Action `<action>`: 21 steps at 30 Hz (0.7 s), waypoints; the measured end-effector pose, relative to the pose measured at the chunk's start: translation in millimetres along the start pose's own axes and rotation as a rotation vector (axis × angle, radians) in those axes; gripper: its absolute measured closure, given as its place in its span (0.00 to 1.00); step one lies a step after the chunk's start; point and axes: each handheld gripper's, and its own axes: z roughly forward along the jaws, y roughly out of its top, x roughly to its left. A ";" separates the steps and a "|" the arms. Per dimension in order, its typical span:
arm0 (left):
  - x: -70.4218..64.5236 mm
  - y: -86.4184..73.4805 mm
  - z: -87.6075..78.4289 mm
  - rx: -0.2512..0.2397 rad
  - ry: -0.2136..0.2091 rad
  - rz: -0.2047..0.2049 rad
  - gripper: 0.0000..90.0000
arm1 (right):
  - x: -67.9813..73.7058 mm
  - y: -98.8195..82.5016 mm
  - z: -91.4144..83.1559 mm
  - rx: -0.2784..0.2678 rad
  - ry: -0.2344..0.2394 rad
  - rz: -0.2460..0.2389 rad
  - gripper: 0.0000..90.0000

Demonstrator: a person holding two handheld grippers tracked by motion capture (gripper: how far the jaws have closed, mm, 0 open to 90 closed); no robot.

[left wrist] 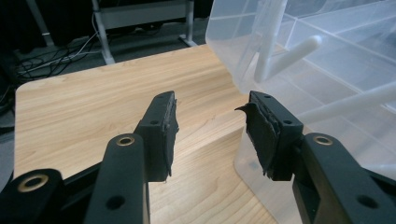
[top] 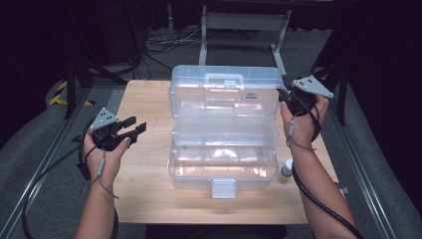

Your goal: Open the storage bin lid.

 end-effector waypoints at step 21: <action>6.0 -17.8 -19.0 0.018 0.050 -0.043 0.59 | -8.3 4.1 34.6 0.013 -0.008 0.001 0.90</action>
